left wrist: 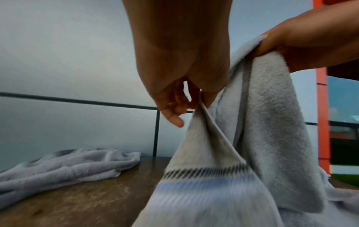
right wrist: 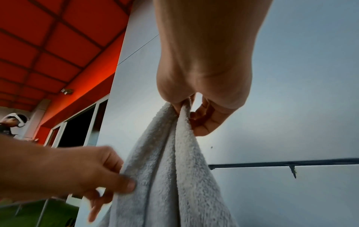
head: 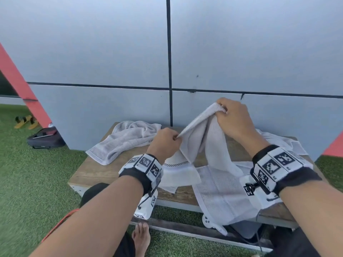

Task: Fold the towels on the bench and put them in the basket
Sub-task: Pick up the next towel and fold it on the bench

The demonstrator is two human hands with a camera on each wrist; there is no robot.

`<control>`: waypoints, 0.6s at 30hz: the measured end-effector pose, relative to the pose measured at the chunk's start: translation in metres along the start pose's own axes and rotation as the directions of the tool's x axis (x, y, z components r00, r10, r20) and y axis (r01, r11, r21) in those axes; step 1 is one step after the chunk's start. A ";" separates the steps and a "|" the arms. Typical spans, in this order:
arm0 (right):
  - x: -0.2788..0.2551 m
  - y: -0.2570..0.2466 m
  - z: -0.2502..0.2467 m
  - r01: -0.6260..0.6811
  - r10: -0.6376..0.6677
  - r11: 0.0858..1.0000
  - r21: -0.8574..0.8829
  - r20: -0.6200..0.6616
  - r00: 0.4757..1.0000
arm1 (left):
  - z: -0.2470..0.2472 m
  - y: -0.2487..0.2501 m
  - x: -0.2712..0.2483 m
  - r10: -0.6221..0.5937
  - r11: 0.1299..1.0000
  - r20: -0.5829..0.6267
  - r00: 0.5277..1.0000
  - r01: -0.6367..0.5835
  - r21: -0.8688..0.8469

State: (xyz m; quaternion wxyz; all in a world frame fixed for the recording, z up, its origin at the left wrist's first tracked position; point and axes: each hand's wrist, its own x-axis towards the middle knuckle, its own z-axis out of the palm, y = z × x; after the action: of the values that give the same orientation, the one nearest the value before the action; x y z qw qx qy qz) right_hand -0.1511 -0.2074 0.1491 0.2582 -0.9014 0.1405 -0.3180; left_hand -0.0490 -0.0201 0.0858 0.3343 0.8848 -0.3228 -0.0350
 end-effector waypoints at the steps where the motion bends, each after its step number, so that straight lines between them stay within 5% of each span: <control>1: 0.006 0.001 -0.001 -0.048 0.051 0.997 0.054 -0.041 0.998 | -0.001 -0.004 0.001 -0.059 0.998 0.015 0.998 0.059 -0.035; 6: 0.014 0.006 0.013 -0.238 0.235 0.936 0.260 0.044 0.971 | -0.016 0.002 0.013 -0.182 0.896 0.070 0.981 0.195 -0.400; 11: -0.028 -0.005 0.047 -0.297 0.183 0.875 0.382 0.308 0.934 | -0.029 0.025 0.025 -0.298 0.563 0.059 0.953 0.225 -0.795; 14: -0.060 -0.015 0.059 -0.392 0.176 0.755 0.525 0.413 0.893 | -0.032 0.030 0.029 -0.362 0.396 0.068 0.930 0.219 -0.892; 18: -0.064 -0.004 0.076 -0.405 0.287 0.820 0.405 0.323 0.902 | -0.031 0.027 0.034 -0.354 0.403 0.094 0.930 0.242 -0.882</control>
State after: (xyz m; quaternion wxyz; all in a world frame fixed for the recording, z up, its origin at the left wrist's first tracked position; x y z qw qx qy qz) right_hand -0.1506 -0.1490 0.0685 0.5344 -0.8050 0.1898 -0.1745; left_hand -0.0284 -0.0382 0.1315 0.7474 0.6265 -0.0757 -0.2076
